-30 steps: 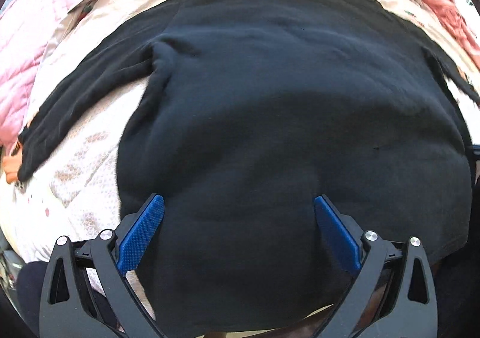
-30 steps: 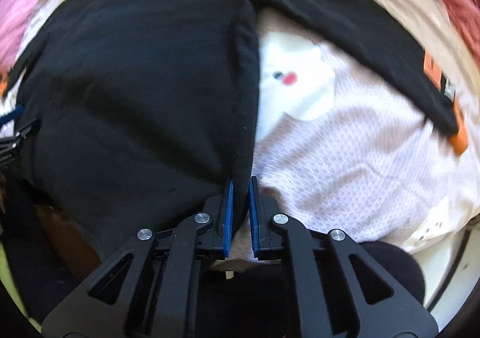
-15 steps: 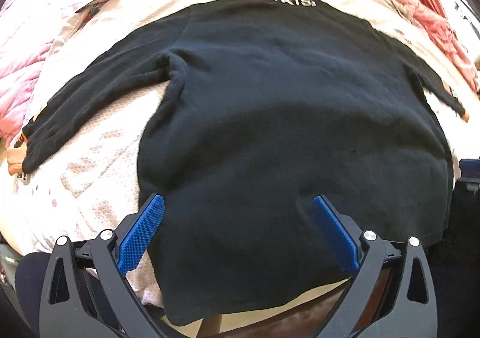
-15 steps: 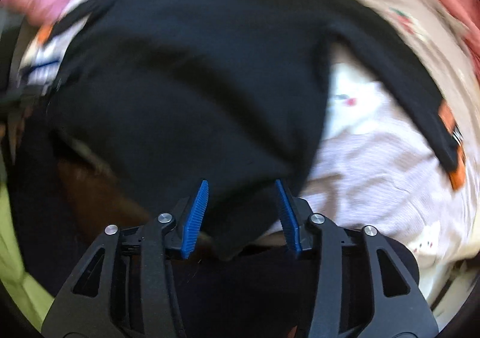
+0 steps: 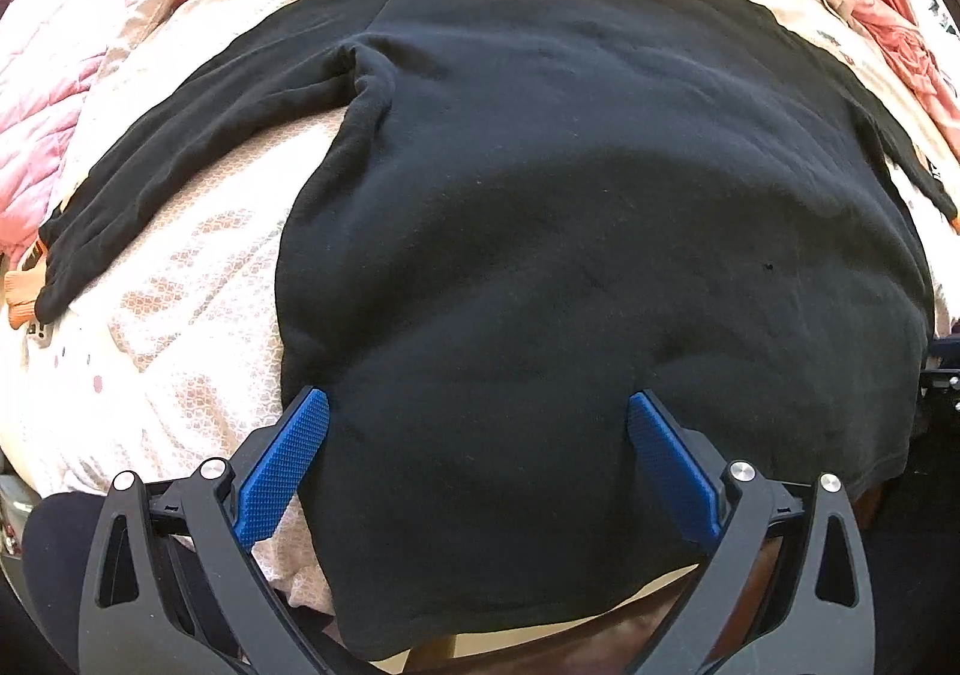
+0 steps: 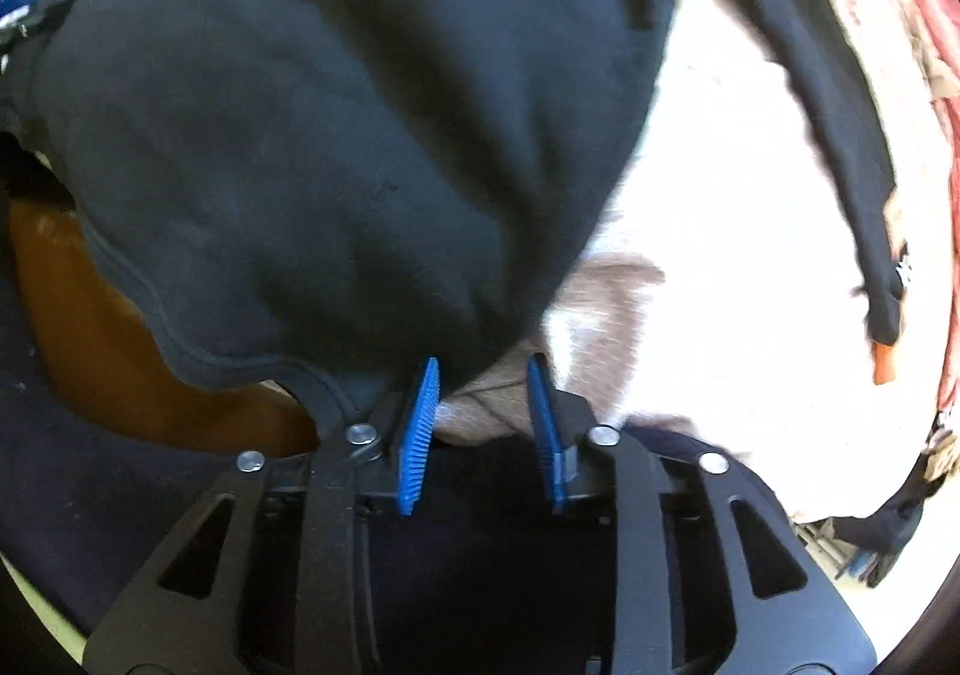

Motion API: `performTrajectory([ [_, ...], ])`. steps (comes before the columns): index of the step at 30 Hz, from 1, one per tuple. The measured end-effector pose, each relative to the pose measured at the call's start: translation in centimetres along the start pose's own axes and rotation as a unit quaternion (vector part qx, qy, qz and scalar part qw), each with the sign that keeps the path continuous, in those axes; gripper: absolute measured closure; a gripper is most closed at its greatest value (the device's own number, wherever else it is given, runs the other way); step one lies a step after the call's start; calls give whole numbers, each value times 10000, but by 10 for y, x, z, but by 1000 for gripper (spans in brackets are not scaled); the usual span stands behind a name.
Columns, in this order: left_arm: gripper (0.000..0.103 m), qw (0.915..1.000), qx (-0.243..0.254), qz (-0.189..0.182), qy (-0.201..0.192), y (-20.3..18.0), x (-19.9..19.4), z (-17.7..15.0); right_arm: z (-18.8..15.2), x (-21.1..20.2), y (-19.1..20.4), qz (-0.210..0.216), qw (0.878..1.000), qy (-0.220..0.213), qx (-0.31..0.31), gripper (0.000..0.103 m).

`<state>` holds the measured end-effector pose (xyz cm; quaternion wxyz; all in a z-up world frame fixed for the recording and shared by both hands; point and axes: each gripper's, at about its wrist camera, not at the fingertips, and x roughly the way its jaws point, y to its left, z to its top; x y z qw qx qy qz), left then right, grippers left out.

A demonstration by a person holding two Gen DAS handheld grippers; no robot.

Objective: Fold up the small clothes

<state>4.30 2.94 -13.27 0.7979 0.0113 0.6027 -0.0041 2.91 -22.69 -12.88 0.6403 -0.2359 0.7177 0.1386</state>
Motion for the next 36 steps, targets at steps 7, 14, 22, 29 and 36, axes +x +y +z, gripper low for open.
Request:
performTrajectory([
  [7,4,9979,-40,-283,-578,3,-37,-3,-7,-91,-22,673,9838,-1542,614,27],
  [14,4,9925,-94,-672,-1019,-2,-76,1,18,-151,2,989,9598,-2494,823,18],
  [22,4,9891,-175,-621,-1321,-13,-93,41,26,-145,-47,1069,9296,-3282,1296,9],
  [29,4,9857,-224,-573,-1567,-27,-108,85,49,-117,-78,1148,9155,-3480,1663,9],
  [36,4,9848,-124,-443,-1674,-51,-107,123,59,-118,-117,1080,9004,-3667,2075,9],
])
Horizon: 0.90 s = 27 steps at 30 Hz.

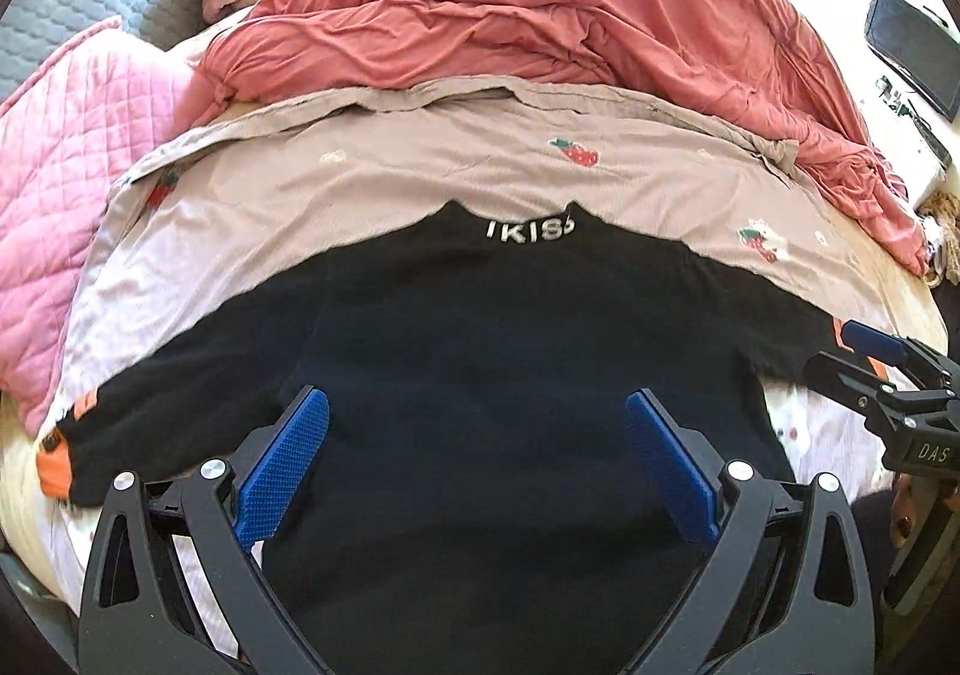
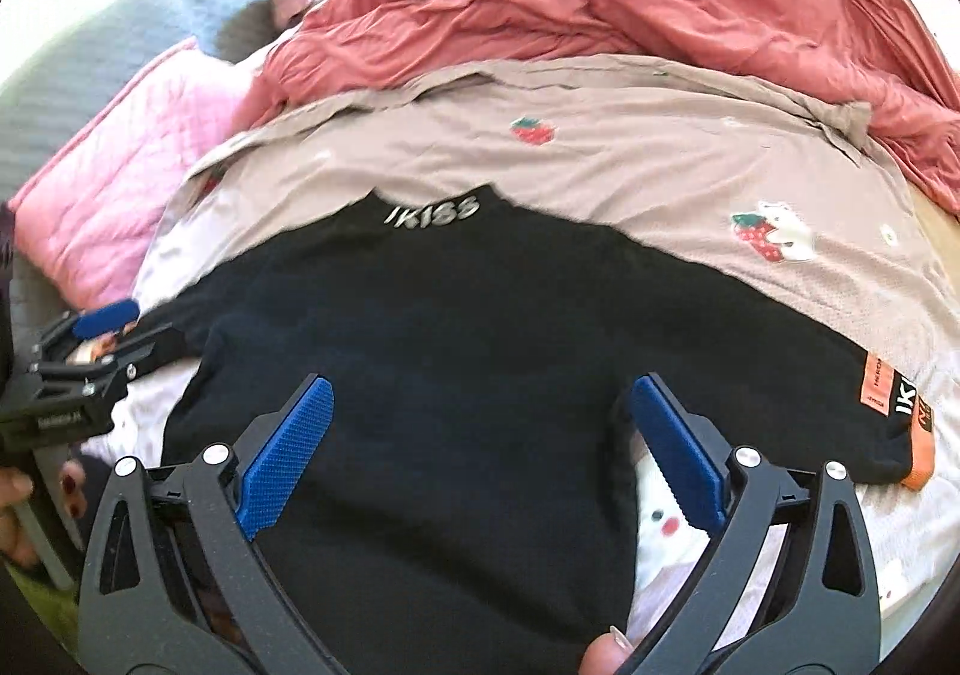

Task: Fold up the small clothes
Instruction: 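Move the right gripper to the orange-tagged sleeve cuff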

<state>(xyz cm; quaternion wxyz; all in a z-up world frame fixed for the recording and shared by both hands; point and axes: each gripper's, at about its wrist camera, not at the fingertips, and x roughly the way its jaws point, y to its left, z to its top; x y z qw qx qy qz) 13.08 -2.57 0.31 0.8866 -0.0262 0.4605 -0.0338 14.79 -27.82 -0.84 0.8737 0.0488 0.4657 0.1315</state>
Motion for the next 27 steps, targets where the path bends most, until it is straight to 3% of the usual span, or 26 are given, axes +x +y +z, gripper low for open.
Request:
performTrajectory([
  [5,4,10000,49,-26,-28,-21,16,23,24,10,-33,-254,9983,-185,481,9],
  [10,4,9998,174,-121,12,-46,38,37,39,16,-72,-824,9919,-380,885,9],
  [17,4,9994,248,-202,135,-71,77,44,31,26,-136,-1518,9767,-505,1434,9],
  [23,4,9988,238,-286,302,-78,114,37,8,16,-202,-2511,9454,-708,1953,9],
  [27,4,9985,302,-212,399,-83,134,29,-14,5,-253,-3228,9126,-647,2426,9],
])
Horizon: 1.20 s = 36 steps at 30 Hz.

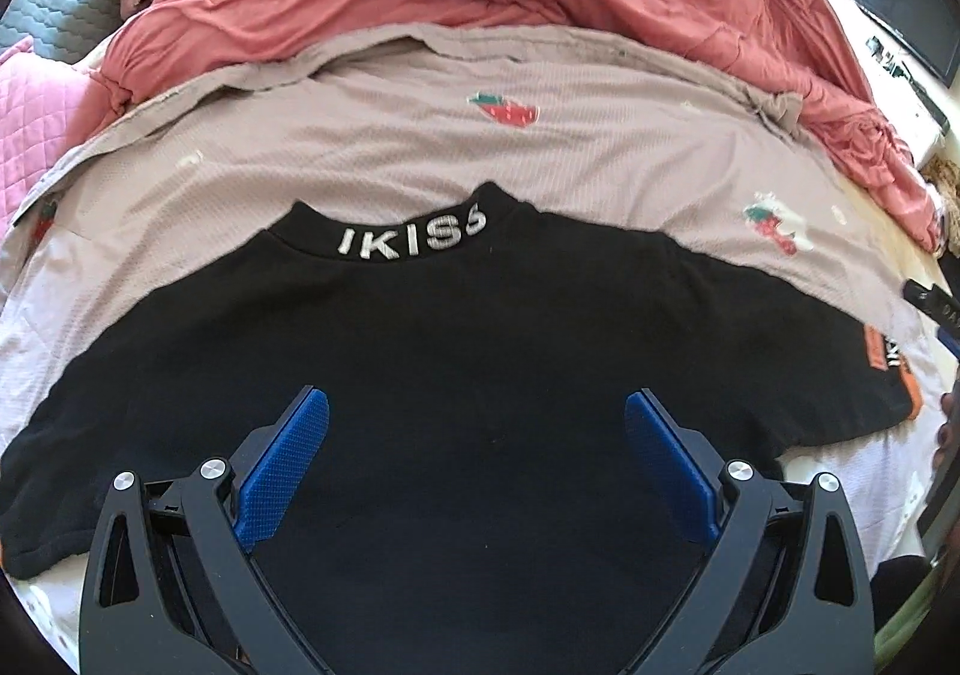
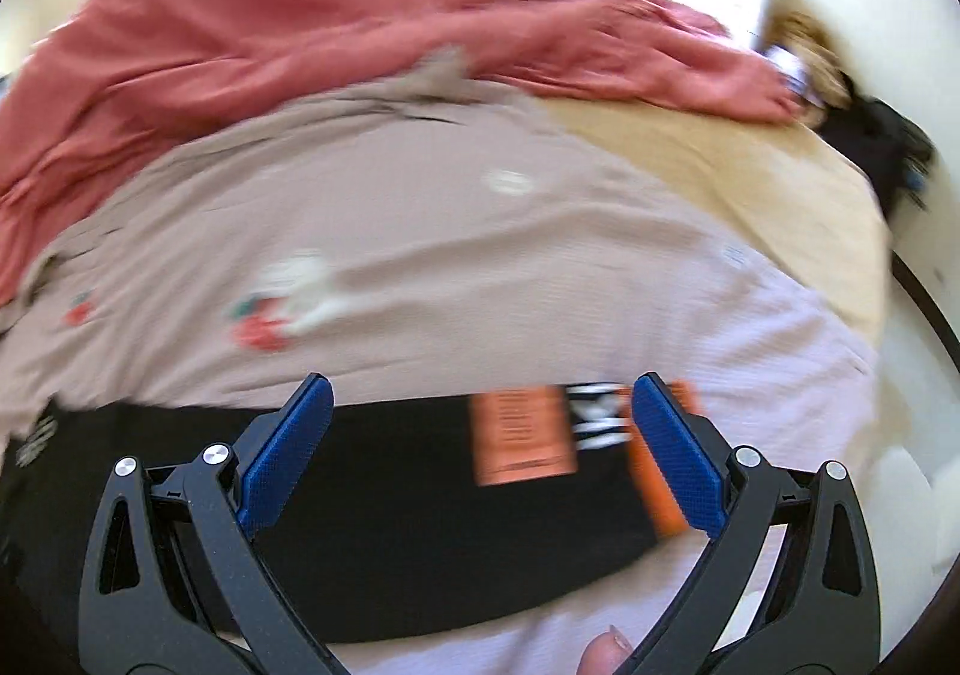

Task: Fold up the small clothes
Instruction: 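Move the right gripper to the orange-tagged sleeve cuff, then grasp the orange cuff with the right gripper and fold the sleeve across the body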

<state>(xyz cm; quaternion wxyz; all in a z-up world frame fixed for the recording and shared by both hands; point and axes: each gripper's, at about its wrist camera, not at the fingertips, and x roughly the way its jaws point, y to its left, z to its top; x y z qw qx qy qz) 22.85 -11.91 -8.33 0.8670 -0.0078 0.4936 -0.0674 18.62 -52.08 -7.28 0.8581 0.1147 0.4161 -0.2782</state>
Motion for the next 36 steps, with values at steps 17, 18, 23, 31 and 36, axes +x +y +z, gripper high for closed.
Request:
performTrajectory([
  [17,4,9977,373,236,514,2,48,-27,-24,66,-73,-478,9825,1315,1229,35],
  [18,4,9978,359,229,505,2,47,-28,-25,65,-73,-381,9829,1307,1242,43],
  [23,4,9987,187,127,451,5,37,-29,-21,60,-72,169,9838,1140,1375,87],
  [31,4,9997,-120,-42,191,15,7,-32,8,1,3,2357,9684,144,804,90],
  [36,4,9987,-361,354,86,43,-10,-30,-6,-40,106,3596,9328,196,-164,90],
])
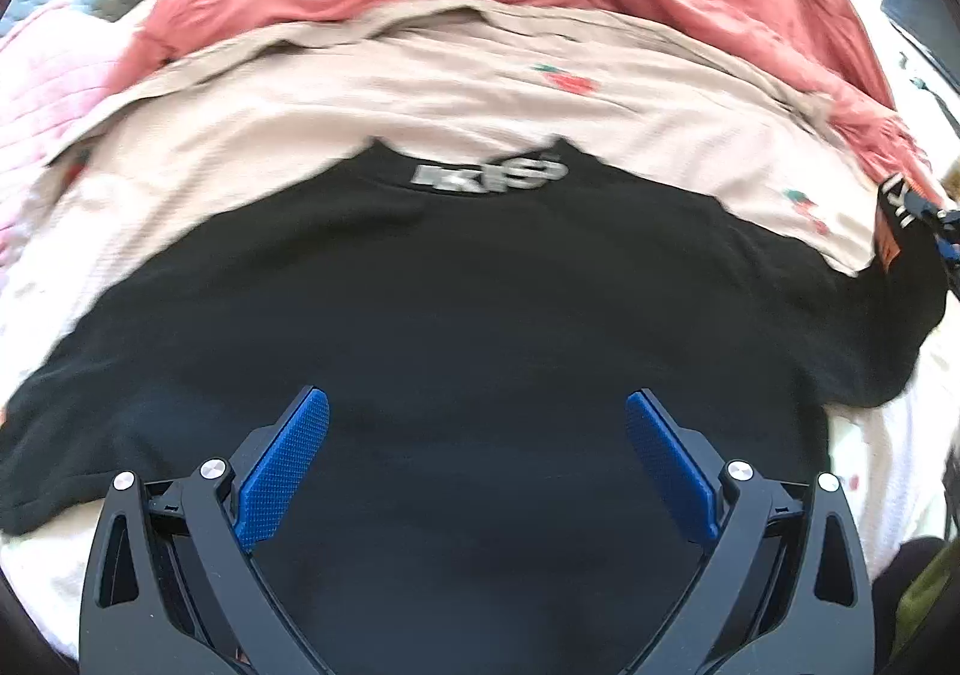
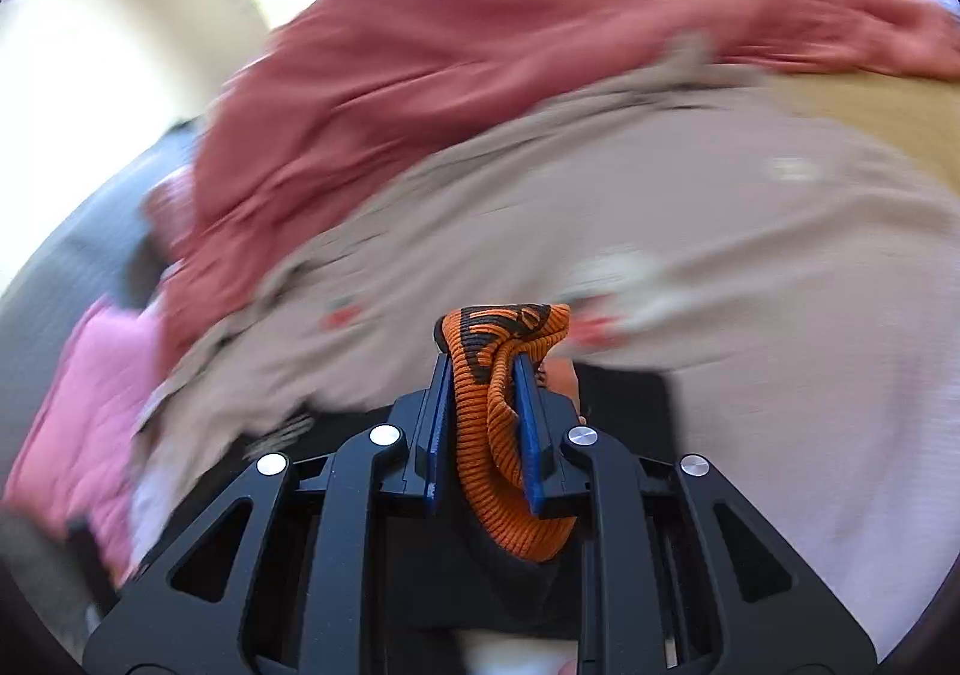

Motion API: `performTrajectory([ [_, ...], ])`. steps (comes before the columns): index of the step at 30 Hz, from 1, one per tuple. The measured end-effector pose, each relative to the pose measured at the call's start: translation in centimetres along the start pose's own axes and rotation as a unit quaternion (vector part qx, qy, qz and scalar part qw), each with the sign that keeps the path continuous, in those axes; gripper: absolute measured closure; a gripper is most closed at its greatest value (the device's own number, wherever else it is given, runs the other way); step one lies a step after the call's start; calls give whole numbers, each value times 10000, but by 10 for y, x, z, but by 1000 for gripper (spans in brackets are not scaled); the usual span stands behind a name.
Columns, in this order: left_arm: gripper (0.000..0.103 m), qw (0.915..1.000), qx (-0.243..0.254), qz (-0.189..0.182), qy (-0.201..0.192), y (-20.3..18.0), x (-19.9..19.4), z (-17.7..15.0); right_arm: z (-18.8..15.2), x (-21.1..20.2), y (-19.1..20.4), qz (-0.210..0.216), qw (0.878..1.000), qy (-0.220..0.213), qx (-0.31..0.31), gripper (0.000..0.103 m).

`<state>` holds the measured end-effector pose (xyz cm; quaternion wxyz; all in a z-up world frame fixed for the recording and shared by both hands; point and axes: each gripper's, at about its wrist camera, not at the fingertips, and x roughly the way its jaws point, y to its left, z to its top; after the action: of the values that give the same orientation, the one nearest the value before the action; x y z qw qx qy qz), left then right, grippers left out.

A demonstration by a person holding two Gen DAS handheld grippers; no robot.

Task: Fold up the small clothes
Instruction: 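Grasp the orange cuff with the right gripper and fold the sleeve across the body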

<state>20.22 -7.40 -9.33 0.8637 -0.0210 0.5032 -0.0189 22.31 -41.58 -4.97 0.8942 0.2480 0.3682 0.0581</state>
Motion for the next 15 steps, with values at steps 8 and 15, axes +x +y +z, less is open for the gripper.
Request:
performTrajectory([
  [8,4,9978,-637,194,-1,49,-10,1,-61,68,78,335,9872,1053,-1150,87],
  [15,4,9977,-679,11,29,42,-13,1,-56,57,90,1523,9773,1026,-1052,60],
])
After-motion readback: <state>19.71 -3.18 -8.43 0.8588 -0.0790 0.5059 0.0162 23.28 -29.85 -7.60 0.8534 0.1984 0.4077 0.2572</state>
